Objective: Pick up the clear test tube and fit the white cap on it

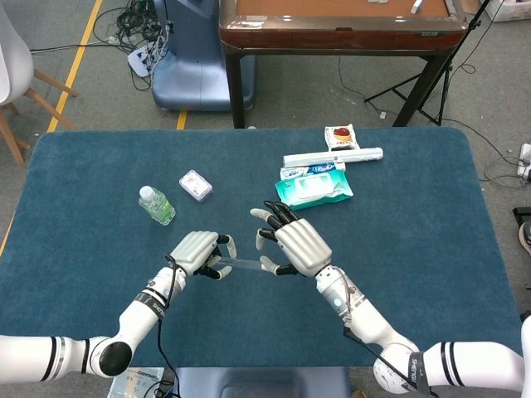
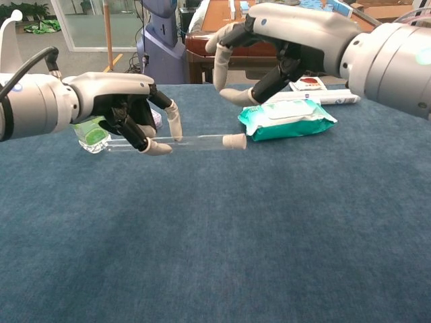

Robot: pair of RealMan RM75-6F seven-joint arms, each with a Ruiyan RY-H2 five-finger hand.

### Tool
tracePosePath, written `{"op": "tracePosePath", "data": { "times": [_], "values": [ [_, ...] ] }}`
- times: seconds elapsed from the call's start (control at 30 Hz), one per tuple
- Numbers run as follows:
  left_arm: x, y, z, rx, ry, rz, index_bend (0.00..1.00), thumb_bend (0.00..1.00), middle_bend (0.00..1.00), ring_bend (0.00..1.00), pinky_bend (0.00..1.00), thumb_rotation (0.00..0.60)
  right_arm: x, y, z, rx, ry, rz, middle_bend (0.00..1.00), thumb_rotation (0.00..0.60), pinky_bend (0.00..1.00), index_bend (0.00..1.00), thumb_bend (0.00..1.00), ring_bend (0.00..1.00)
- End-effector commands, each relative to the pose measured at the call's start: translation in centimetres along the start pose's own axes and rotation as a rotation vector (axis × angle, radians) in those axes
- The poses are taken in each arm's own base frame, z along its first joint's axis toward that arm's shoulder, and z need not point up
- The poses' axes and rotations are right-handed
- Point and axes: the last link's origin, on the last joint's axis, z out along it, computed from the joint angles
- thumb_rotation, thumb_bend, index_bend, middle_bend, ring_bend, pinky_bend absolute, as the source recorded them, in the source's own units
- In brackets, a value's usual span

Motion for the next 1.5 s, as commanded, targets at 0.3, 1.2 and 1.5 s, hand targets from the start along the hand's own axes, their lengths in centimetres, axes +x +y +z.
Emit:
{"op": "tracePosePath", "data": {
  "times": [0.3,1.2,1.5],
  "values": [
    [-0.8,-3.4,0.0,0.085,0.011,0.062,0.59,0.32,1.0,1.0,1.0,0.6,3.5,3.5,-2.8,-0.094,0.063,-0.086,0.13,0.6,0.0,0.46,0.36,0.0],
    [-5.5,-8.0,4.2,0.271,0.013,0.194,0.47,0.32,1.0,1.0,1.0,0.6,5.4,8.8,-7.7,-0.259,0.051,-0.158,0.12,0.6,0.0,0.46,0.36,0.0],
    [-4.2,-7.6,3.6,0.261,0.044,0.158,0.21,0.32,1.0,1.0,1.0,0.6,5.7,9.5,-8.1,-0.282,0.062,-0.156,0.12,0.6,0.0,0.46,0.36,0.0]
  ]
}}
